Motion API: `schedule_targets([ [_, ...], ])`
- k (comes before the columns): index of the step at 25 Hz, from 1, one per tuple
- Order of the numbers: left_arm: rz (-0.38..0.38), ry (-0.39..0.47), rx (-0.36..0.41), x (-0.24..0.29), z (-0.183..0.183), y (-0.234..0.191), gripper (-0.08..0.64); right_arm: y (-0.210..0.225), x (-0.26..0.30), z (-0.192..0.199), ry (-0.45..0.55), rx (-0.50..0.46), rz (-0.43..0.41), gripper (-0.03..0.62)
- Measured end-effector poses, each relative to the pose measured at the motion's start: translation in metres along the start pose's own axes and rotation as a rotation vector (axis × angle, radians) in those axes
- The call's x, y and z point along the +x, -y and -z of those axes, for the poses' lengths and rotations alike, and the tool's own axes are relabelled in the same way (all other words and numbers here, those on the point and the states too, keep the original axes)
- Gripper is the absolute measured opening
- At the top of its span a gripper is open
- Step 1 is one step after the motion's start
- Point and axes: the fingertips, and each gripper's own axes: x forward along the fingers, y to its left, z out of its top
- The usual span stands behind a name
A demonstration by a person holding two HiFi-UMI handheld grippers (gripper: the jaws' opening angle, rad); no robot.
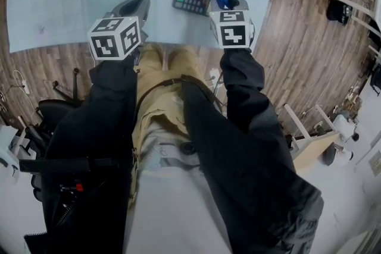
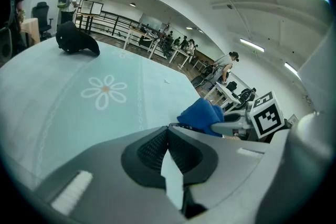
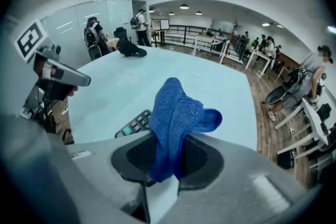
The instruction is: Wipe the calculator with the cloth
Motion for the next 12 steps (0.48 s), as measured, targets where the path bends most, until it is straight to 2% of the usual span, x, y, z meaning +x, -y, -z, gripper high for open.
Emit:
schedule_targets([
  [8,-0.011,-0.005,-0.013,-0.002,0.003,-0.008,0.000,-0.064,0.029,0.024,-0.096,-0.119,-0.118,0.101],
  [12,-0.007,-0.006,-0.014,-0.001,0.003,-0.007,0.000,-0.075,0.029,0.027,-0.097,-0.120,-0.157,0.100],
])
